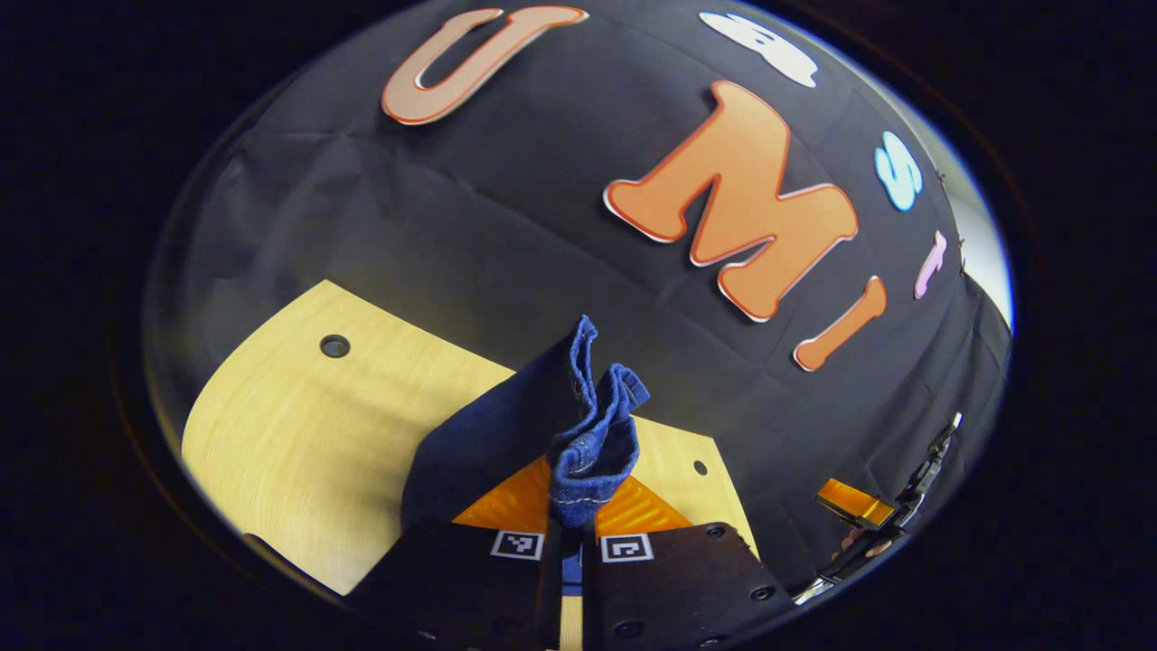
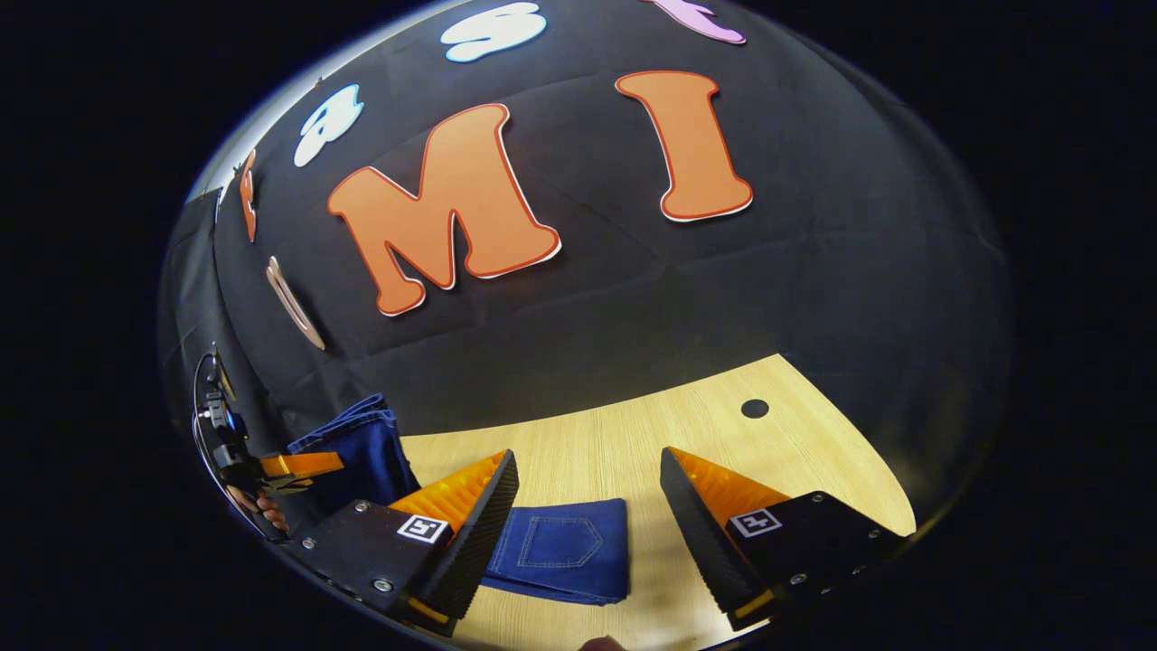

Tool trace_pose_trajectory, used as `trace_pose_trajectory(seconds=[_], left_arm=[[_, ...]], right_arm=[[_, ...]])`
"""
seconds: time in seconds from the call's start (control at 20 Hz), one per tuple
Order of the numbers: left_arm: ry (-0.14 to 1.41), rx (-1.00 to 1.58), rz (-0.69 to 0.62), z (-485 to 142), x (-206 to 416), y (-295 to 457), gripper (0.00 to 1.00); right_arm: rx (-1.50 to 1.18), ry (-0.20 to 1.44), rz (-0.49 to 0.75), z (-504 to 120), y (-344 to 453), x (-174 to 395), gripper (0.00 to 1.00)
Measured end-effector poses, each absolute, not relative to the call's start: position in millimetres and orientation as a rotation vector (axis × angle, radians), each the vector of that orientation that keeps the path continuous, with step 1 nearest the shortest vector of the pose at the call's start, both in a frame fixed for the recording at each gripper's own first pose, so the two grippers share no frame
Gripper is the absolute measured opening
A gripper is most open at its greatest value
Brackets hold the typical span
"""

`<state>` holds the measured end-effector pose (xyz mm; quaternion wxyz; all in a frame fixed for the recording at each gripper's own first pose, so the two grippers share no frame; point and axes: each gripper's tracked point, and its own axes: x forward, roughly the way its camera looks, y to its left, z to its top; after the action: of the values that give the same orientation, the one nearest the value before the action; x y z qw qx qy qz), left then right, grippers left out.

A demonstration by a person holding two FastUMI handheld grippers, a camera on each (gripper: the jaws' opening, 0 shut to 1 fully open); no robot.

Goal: Grasp the waist and the cuffs of the jeans and fold them to make the two legs overlap; first hold the waist and fold one-third of the jeans toward the cuffs, then hold the cuffs and fold the remaining one-third in the same direction to finish folding.

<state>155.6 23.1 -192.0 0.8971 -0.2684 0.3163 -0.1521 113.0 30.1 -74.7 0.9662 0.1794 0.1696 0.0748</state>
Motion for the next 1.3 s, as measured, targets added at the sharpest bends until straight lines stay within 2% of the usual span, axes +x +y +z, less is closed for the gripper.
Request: trace_pose_trajectory(seconds=[0.55,0.95,1.0,1.15,1.3], left_arm=[[0.765,-0.436,-0.482,-216,140,-129,0.10],[0.846,-0.309,-0.526,-239,121,-179,0.11],[0.851,-0.296,-0.545,-238,121,-186,0.14],[0.814,-0.289,-0.610,-224,110,-196,0.44],[0.733,-0.240,-0.611,-205,112,-188,0.73]], right_arm=[[0.390,0.352,0.152,-87,2,109,0.98],[0.406,0.367,0.150,-96,-13,112,0.98],[0.410,0.368,0.154,-98,-13,111,0.98],[0.398,0.366,0.149,-99,-14,114,0.98],[0.386,0.335,0.149,-92,-11,114,0.98]])
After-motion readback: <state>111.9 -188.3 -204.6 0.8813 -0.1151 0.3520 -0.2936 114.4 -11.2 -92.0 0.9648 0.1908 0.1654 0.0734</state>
